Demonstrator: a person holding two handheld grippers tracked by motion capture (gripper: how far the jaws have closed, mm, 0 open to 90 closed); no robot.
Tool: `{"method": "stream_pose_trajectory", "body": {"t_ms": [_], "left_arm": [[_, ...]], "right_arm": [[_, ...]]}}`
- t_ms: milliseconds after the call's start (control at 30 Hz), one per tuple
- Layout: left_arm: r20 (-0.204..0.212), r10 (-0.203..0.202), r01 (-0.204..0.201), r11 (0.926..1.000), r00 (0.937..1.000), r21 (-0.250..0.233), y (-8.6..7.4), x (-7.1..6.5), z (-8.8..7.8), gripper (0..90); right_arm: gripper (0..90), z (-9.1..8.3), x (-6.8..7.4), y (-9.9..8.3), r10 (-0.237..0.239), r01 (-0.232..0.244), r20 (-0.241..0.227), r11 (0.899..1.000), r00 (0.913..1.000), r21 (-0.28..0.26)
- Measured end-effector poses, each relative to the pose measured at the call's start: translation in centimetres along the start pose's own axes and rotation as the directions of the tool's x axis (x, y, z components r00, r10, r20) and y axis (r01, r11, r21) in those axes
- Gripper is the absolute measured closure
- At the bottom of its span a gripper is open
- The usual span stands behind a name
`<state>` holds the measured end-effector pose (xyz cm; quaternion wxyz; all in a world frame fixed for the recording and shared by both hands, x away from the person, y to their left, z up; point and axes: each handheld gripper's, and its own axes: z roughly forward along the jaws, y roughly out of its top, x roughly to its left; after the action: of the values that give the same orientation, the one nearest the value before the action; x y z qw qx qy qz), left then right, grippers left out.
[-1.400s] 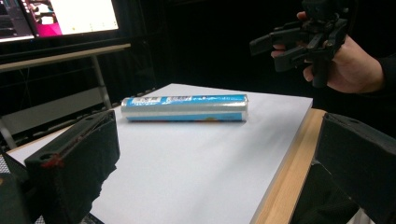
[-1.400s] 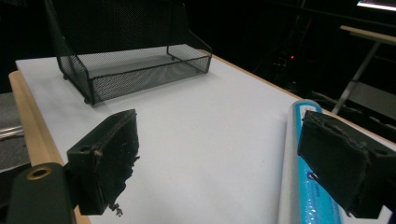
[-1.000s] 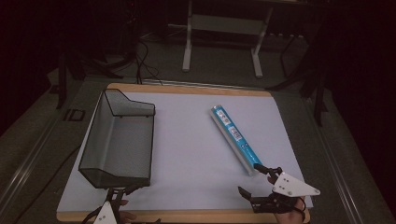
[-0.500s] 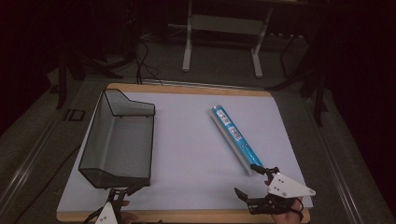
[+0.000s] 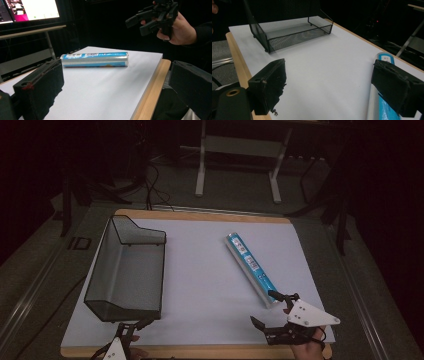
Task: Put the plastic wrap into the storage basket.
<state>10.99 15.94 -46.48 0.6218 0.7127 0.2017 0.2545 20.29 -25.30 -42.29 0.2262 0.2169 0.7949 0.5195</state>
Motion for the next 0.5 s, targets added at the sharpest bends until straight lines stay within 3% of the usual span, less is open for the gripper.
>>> {"method": "stream_pose_trajectory", "body": {"t_ms": [200, 500], "left_arm": [[-0.003, 0.006, -0.006, 1.0, 1.0, 0.007, 0.0, -0.1, 0.1, 0.8], [0.0, 0.006, -0.006, 0.9999, 1.0, 0.008, 0.0, -0.1, 0.1, 0.8]], "right_arm": [[12.6, 0.6, -0.5, 0.8, -0.03, 0.03, 0.014, 1.0, 0.9995, 0.002], [12.6, 1.9, -2.2, 1.6, -0.022, 0.022, 0.03, 1.0, 0.9993, 0.0]]}}
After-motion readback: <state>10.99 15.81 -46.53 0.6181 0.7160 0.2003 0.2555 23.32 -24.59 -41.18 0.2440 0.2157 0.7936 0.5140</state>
